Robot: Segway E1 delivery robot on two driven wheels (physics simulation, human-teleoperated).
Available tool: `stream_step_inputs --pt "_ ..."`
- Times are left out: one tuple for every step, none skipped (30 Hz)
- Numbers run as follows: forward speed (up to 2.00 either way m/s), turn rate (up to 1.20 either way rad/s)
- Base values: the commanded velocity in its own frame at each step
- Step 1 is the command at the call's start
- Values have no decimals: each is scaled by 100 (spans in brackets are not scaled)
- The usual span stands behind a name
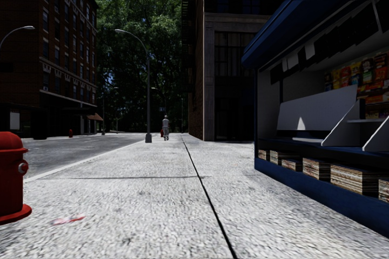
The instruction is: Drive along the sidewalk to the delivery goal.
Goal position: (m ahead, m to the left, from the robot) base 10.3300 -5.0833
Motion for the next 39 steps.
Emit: stream_step_inputs --pt "200 0" --pt "200 0" --pt "200 0" --pt "200 0" --pt "200 0" --pt "200 0" --pt "200 0" --pt "200 0" --pt "200 0" --pt "200 0" --pt "200 0" --pt "200 0" --pt "200 0" --pt "200 0" --pt "200 0" --pt "200 0" --pt "200 0" --pt "200 0" --pt "200 0" --pt "200 0" --pt "200 0" --pt "200 0" --pt "200 0" --pt "200 0" --pt "200 0" --pt "200 0" --pt "200 0" --pt "200 0" --pt "200 0" --pt "200 0" --pt "200 0" --pt "200 0" --pt "200 0" --pt "200 0" --pt "200 0" --pt "200 0" --pt "200 0" --pt "200 0" --pt "200 0"
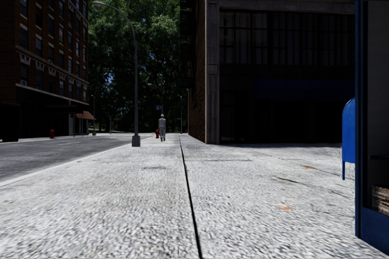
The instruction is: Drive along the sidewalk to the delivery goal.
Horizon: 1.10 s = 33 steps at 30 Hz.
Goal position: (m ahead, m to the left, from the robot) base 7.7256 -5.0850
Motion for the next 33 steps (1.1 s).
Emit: stream_step_inputs --pt "200 0" --pt "200 0" --pt "200 0" --pt "200 0" --pt "200 0" --pt "200 0" --pt "200 0" --pt "200 0" --pt "200 0" --pt "200 0" --pt "200 0" --pt "200 0" --pt "200 0" --pt "200 0" --pt "200 -3" --pt "200 -22" --pt "200 -29" --pt "200 -45" --pt "200 -45" --pt "200 -53" --pt "200 -62" --pt "200 -66" --pt "200 -66" --pt "200 -67" --pt "200 -67" --pt "200 -67" --pt "200 -66" --pt "200 -66" --pt "200 -65" --pt "200 -64" --pt "200 -61" --pt "200 -58" --pt "200 -58"
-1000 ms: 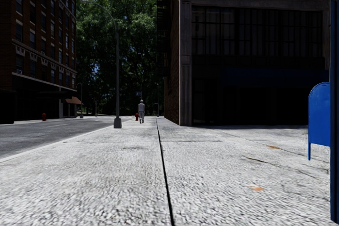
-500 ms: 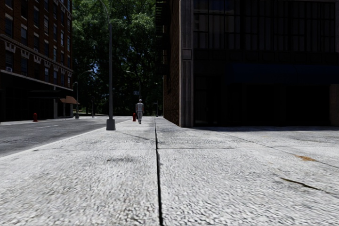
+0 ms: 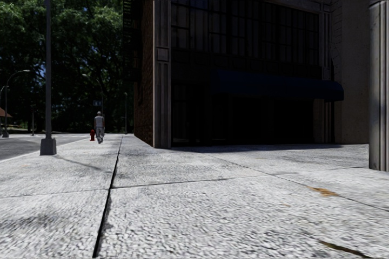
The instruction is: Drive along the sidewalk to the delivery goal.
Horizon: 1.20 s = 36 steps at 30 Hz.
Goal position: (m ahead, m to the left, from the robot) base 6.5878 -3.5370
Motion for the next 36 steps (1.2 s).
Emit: stream_step_inputs --pt "200 -58" --pt "200 -57" --pt "200 -57" --pt "200 -57" --pt "200 -57" --pt "200 -51" --pt "200 -49" --pt "200 -49" --pt "200 -49" --pt "200 -49" --pt "200 -47" --pt "200 -46" --pt "200 -46" --pt "200 -46" --pt "200 -46" --pt "200 -46" --pt "200 -46" --pt "200 -46" --pt "200 -46" --pt "200 -46" --pt "200 -46" --pt "200 -46" --pt "200 -46" --pt "200 -46" --pt "200 -46" --pt "200 -45" --pt "200 -43" --pt "200 -38" --pt "200 -38" --pt "200 -33" --pt "200 -31" --pt "200 -31" --pt "200 -31" --pt "200 -31" --pt "200 -31" --pt "200 -31"
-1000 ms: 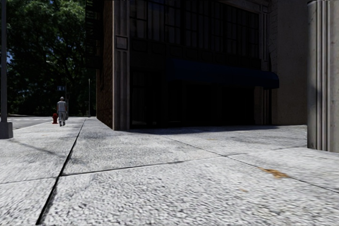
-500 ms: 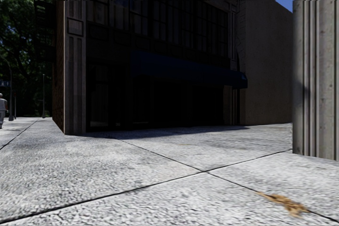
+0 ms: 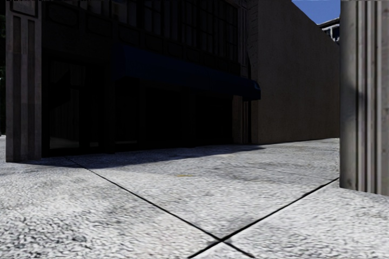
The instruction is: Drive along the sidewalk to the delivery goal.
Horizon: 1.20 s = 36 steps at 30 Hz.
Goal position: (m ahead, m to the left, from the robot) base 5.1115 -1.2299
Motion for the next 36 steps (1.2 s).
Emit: stream_step_inputs --pt "200 -31" --pt "200 -31" --pt "200 -31" --pt "200 -31" --pt "200 -31" --pt "200 -31" --pt "200 -32" --pt "200 -32" --pt "200 -35" --pt "198 -37" --pt "179 -37" --pt "162 -38" --pt "162 -38" --pt "153 -38" --pt "150 -38" --pt "150 -38" --pt "150 -38" --pt "150 -38" --pt "150 -38" --pt "150 -41" --pt "150 -42" --pt "150 -42" --pt "150 -42" --pt "150 -42" --pt "150 -42" --pt "150 -42" --pt "150 -42" --pt "150 -42" --pt "150 -42" --pt "150 -42" --pt "150 -42" --pt "150 -42" --pt "150 -42" --pt "150 -42" --pt "150 -42" --pt "150 -42"
